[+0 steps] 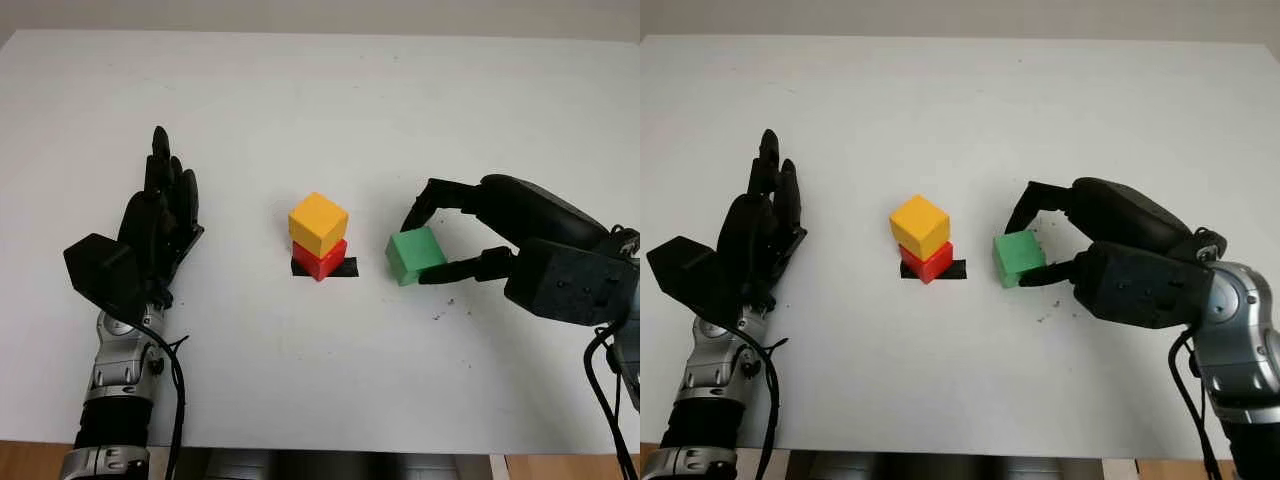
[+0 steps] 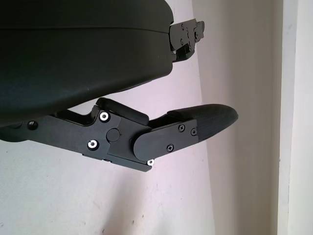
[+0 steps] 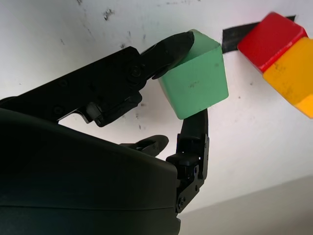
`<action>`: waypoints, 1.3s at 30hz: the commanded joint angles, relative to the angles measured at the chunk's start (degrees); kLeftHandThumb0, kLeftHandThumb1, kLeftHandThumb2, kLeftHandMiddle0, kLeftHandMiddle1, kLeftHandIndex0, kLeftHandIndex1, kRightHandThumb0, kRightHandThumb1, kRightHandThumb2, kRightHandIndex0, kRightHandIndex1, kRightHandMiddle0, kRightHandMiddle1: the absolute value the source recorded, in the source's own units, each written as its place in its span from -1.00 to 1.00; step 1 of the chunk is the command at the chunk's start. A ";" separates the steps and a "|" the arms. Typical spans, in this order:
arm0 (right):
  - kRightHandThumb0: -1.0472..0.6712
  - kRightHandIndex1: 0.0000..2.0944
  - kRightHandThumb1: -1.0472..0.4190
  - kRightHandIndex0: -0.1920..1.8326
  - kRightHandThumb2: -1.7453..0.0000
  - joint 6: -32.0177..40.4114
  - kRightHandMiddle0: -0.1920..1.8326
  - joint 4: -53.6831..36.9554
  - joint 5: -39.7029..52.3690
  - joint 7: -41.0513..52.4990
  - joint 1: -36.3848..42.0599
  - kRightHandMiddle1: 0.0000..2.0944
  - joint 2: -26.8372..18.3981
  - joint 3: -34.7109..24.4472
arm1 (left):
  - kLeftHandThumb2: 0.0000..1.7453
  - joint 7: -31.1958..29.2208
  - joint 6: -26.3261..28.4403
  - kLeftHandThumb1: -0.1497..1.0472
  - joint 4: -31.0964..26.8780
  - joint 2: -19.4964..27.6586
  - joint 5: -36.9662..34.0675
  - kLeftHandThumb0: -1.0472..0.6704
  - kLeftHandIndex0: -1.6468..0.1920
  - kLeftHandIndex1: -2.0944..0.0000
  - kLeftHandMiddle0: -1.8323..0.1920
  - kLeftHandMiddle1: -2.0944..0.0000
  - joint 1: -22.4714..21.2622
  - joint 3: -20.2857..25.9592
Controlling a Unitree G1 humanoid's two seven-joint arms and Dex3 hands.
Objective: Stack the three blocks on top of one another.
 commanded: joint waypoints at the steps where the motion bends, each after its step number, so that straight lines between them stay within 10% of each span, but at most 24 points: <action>1: -0.22 -0.92 -0.80 -0.32 0.94 -1.14 -0.40 0.01 0.66 -1.09 -0.70 0.52 0.34 -1.21 | -0.24 0.15 0.11 1.00 -0.97 0.15 0.31 -0.52 1.00 1.00 1.00 1.00 0.72 -0.08; 16: -0.16 -0.96 -0.81 -0.39 0.94 9.49 -0.48 -1.25 6.79 2.05 -13.30 0.51 -1.03 -3.62 | -0.21 -0.45 -0.63 1.00 0.04 0.10 -0.03 -0.51 1.00 1.00 1.00 1.00 0.23 -0.21; 39: -0.38 -0.98 -0.84 -0.43 0.93 -0.20 -0.41 31.85 12.22 17.35 -44.20 0.58 4.75 7.78 | -0.23 0.40 -0.59 1.00 -1.05 -0.87 0.04 -0.52 1.00 1.00 1.00 1.00 1.08 -0.39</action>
